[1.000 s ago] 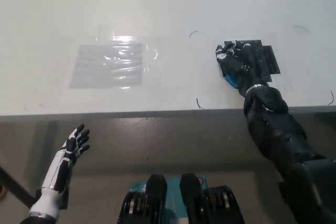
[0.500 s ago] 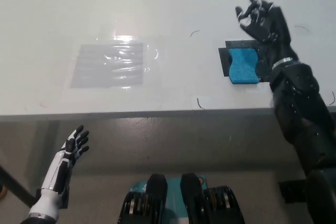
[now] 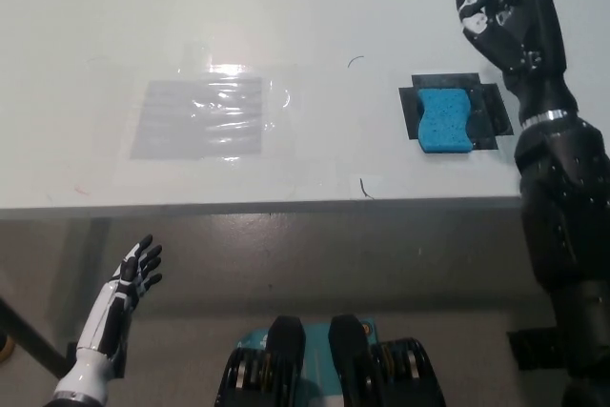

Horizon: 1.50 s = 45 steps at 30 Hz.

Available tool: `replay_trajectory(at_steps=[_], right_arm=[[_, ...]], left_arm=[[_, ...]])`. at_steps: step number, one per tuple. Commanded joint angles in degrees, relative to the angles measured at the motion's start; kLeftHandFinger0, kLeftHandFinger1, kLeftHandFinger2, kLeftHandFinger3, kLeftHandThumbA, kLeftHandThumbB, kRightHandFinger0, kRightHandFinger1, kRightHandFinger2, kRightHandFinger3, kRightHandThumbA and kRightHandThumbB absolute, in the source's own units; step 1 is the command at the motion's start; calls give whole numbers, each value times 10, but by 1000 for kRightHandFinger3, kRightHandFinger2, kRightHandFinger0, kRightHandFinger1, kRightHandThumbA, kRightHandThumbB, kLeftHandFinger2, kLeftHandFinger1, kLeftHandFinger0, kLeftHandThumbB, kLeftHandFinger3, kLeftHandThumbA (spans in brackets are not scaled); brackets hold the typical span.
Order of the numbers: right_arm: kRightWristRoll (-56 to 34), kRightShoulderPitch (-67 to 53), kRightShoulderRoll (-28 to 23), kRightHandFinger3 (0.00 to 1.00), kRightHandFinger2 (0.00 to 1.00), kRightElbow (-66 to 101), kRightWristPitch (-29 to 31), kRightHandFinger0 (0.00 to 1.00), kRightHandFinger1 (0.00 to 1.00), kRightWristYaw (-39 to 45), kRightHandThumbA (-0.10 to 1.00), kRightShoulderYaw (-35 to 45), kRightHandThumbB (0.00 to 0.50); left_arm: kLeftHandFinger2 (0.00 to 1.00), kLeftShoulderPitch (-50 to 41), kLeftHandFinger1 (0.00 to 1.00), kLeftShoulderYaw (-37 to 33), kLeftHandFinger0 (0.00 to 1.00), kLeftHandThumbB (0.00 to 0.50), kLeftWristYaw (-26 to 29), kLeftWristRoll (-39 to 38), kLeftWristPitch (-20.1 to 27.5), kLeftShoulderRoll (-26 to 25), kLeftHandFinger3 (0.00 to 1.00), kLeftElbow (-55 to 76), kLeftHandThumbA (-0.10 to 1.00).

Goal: A soft sponge is kept on the balc marked spot on the table infront of the robot and it uses its right hand fist to press down on it and drrags it across the table in a back and forth manner twice to clean it

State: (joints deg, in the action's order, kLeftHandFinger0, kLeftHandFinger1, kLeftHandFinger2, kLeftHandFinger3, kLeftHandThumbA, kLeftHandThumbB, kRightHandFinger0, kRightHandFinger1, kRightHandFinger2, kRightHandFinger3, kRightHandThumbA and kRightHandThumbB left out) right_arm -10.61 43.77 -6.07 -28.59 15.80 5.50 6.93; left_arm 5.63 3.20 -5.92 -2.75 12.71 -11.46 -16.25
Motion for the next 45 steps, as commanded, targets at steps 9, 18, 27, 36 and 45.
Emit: replay_trajectory(at_steps=[9, 18, 27, 36, 45], right_arm=[[54, -246, -13, 1000, 1000, 758, -125, 1000, 1000, 79, 676, -148, 403], [-83, -368, -78, 416, 1000, 720, -14, 1000, 1000, 102, 555, -149, 316], [-34, -491, -100, 1000, 1000, 644, -17, 1000, 1000, 107, 1000, -157, 500], [-40, -482, -107, 1000, 1000, 449, -46, 1000, 1000, 108, 880, -161, 500], [-24, -427, -64, 1000, 1000, 267, -16, 1000, 1000, 105, 1000, -149, 500]], left_arm=[[1000, 1, 1000, 1, 1000, 500, -11, -1, 30, -15, 1000, 16, 1000], [1000, 4, 1000, 1, 1000, 500, -12, -3, 33, -14, 1000, 11, 1000], [1000, 8, 1000, 5, 1000, 500, -11, -5, 34, -16, 1000, 5, 1000], [1000, 16, 1000, 9, 1000, 500, -2, 0, 43, -19, 1000, -1, 1000], [1000, 13, 1000, 12, 1000, 500, 1, -1, 41, -14, 1000, 8, 1000]])
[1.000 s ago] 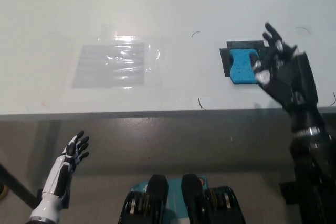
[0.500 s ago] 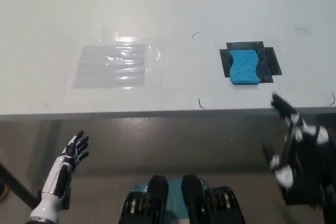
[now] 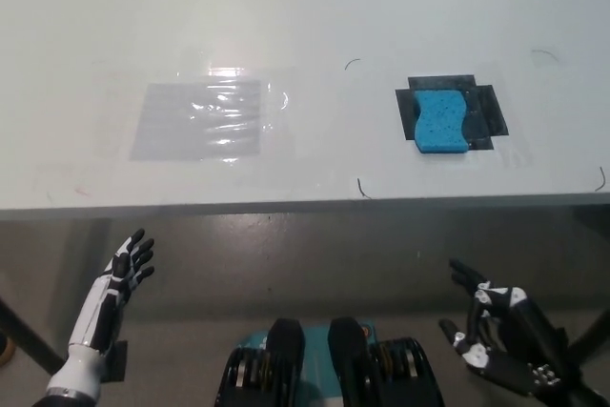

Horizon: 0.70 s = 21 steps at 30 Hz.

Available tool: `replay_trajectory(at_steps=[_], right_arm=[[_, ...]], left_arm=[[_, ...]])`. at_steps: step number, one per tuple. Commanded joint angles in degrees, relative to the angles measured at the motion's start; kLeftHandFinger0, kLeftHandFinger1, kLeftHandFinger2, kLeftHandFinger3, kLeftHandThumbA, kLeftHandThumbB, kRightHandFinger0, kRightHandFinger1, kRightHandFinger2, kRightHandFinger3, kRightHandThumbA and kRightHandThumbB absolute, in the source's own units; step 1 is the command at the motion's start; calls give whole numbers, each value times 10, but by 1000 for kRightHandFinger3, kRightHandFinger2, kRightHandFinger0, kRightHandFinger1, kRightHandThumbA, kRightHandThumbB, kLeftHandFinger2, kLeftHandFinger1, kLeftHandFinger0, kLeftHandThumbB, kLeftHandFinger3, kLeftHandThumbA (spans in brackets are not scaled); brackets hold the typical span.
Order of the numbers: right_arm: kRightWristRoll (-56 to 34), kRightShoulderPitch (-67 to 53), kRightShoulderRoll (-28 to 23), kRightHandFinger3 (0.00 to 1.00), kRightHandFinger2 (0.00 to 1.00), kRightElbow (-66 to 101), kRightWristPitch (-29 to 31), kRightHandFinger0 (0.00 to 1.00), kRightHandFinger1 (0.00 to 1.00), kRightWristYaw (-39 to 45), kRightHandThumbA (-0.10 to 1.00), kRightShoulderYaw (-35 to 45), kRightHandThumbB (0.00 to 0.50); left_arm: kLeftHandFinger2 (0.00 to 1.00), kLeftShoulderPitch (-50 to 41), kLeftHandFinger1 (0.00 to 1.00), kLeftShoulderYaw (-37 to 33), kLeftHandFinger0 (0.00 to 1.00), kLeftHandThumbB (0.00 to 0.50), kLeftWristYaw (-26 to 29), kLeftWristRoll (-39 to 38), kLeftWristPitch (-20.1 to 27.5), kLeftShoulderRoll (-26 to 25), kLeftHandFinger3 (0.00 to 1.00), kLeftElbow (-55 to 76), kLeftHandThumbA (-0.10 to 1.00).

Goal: A soft sponge is kept on the balc marked spot on the table infront of the robot and it uses its right hand fist to press down on it and drrags it across the table in a back and forth manner twice to clean it

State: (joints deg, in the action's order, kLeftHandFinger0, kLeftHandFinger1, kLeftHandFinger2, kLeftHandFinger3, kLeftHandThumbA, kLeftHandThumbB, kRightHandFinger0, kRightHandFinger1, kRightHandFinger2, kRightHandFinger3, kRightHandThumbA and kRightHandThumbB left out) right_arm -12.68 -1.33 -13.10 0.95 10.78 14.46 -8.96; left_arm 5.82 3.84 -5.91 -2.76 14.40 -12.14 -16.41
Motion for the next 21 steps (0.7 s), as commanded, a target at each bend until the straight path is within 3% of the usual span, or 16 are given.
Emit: replay_trajectory(at_steps=[1, 12, 14, 15, 21], right_arm=[[-5, 31, 8, 1000, 1000, -39, 41, 1000, 1000, 19, 1000, 11, 500], [-51, 35, 28, 1000, 1000, -55, 31, 1000, 1000, 36, 1000, 41, 499], [-60, 35, 30, 1000, 1000, -54, 37, 1000, 1000, 43, 1000, 44, 479], [-52, 18, 33, 1000, 1000, -35, 34, 1000, 1000, 36, 1000, 43, 499], [-69, 14, 32, 1000, 1000, 14, 31, 1000, 1000, 46, 1000, 46, 500]], left_arm=[[1000, 13, 1000, 7, 1000, 500, 1, -2, 24, -8, 1000, 8, 1000], [1000, 12, 1000, 6, 1000, 500, -1, -1, 23, -7, 1000, 9, 1000], [1000, 11, 1000, 6, 1000, 500, 1, 0, 20, -7, 1000, 11, 1000], [1000, -2, 1000, 6, 1000, 500, -2, 0, 20, -8, 1000, 17, 1000], [1000, -7, 1000, 7, 1000, 500, -3, -3, 26, -8, 1000, 14, 1000]])
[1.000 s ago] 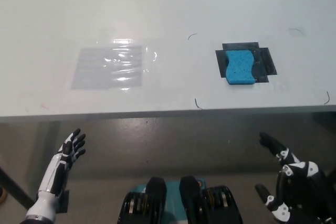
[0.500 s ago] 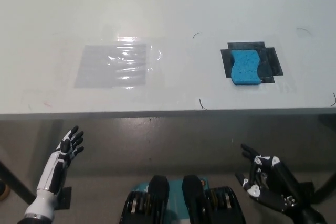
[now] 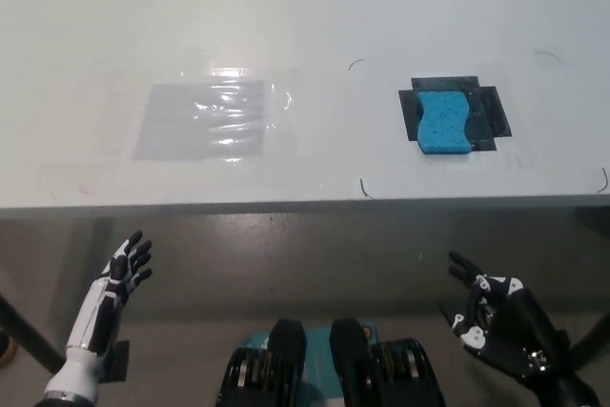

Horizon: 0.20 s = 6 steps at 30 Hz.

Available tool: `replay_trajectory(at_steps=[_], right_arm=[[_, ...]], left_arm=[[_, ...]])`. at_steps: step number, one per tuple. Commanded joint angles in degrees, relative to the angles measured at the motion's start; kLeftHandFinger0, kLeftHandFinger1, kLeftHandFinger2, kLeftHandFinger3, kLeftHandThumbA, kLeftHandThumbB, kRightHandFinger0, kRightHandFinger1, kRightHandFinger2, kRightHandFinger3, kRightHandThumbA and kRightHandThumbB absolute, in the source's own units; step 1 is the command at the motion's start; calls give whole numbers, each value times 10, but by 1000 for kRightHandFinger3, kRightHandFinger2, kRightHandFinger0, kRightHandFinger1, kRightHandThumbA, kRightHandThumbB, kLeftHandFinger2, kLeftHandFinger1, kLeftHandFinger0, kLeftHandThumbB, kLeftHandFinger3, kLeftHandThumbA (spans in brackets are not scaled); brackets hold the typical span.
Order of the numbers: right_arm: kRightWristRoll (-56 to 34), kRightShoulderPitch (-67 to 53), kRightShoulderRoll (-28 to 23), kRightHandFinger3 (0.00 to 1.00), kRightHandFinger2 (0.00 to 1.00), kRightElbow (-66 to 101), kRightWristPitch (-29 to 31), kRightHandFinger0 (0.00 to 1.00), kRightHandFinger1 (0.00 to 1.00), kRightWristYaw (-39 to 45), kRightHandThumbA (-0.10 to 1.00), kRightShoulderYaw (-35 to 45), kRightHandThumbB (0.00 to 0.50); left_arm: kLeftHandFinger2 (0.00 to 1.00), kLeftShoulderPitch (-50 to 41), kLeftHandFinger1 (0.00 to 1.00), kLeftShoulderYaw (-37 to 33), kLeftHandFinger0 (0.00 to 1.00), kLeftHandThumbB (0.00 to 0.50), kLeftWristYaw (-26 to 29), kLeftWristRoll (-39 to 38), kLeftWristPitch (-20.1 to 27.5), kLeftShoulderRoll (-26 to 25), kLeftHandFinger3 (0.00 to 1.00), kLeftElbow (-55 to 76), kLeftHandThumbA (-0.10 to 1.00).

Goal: A soft sponge is kept on the balc marked spot on the table infront of the robot and it uses its right hand fist to press down on it and drrags it across the table in a back and forth manner twice to clean it

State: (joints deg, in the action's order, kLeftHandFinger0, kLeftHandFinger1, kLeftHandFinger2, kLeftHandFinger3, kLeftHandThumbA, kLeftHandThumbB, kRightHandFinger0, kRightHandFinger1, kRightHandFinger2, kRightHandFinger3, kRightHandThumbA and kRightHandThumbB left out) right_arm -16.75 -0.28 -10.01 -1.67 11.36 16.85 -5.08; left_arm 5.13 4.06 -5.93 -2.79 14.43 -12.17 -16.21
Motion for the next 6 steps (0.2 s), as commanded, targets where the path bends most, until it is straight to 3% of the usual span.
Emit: replay_trajectory(at_steps=[1, 4, 6], right_arm=[[-31, 2, 1, 1000, 1000, 48, 23, 1000, 1000, 23, 1000, 7, 500], [-37, 3, 2, 1000, 1000, 61, 31, 1000, 1000, 26, 1000, 10, 461], [-39, 1, 2, 1000, 1000, 66, 28, 1000, 1000, 27, 1000, 10, 467]], left_arm=[[1000, -3, 1000, 5, 1000, 500, -2, -3, 24, -8, 1000, 13, 1000], [1000, -3, 1000, 5, 1000, 500, -1, -3, 24, -6, 1000, 13, 1000], [1000, -4, 1000, 4, 1000, 500, 1, 0, 22, -5, 1000, 13, 1000]])
